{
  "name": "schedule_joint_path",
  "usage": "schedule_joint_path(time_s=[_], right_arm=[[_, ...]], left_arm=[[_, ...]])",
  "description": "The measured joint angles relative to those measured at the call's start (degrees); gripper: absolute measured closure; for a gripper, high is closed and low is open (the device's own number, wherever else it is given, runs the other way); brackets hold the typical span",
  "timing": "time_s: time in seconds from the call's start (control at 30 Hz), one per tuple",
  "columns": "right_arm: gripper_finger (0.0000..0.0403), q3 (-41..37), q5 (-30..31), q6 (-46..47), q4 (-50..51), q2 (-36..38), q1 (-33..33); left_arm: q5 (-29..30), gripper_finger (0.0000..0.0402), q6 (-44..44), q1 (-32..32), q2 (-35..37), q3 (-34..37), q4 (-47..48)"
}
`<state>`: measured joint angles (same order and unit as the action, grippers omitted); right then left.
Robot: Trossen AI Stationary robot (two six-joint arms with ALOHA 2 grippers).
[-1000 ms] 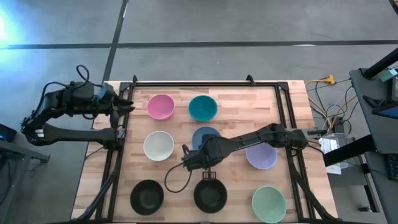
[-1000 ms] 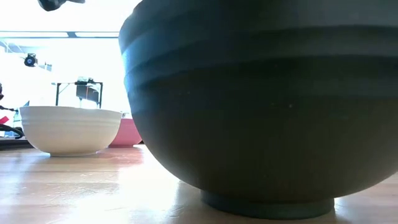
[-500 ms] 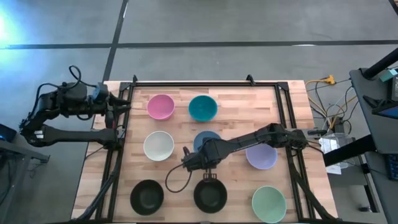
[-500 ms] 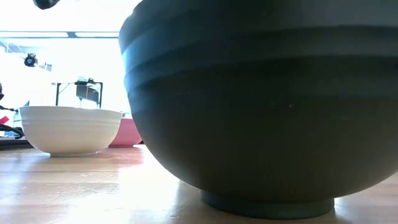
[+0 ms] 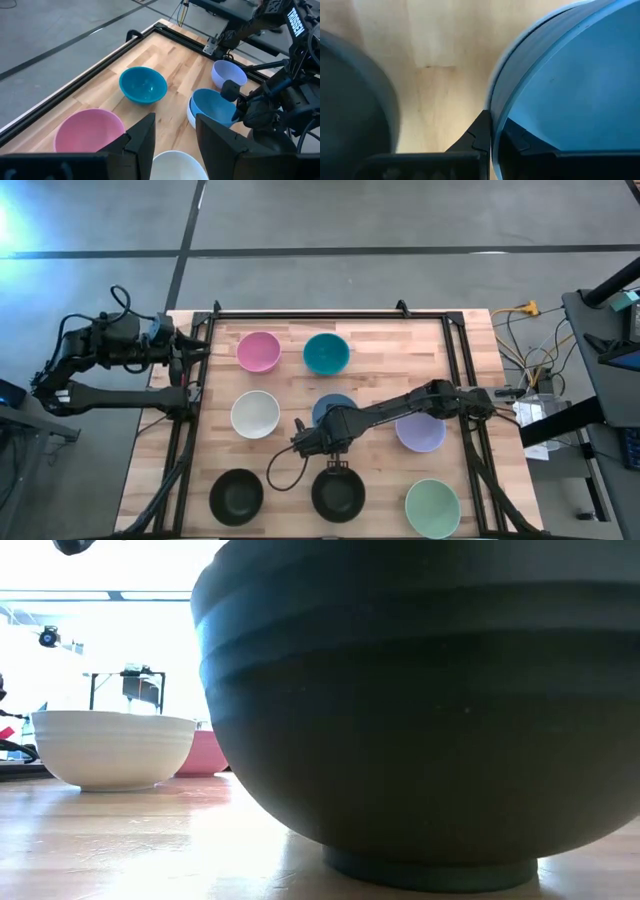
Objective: Nest bowls inside each other
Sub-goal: Stack the light blue bowl on top of the right white bowl, then stack the pink bowl on top of the light blue bowl
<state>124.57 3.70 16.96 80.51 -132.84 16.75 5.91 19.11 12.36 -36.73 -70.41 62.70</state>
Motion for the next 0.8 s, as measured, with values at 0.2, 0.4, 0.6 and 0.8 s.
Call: schedule_joint_path(time_s=[0.2,0.4,0.6,0.8], right_arm=[[0.0357,0.5,-2.9,1.1,-0.1,0.0,0.0],[0.0323,3.2,-2.8,2.9,0.0,1.7,-0.3],[0.0313,5.5,2.4,4.3,-1.1,3.3,-1.3],[0.0316,5.7,4.0,6.6,-16.0,6.1,-5.3]], left_arm=[[0.0,0.0277,0.0,0.0,0.0,0.0,0.0],[0.0,0.0277,0.0,0.0,0.0,0.0,0.0],[0.2,0.0277,0.0,0.0,-0.5,0.0,-0.2],[0.2,0.0277,0.0,0.0,-1.1,0.4,-0.1]])
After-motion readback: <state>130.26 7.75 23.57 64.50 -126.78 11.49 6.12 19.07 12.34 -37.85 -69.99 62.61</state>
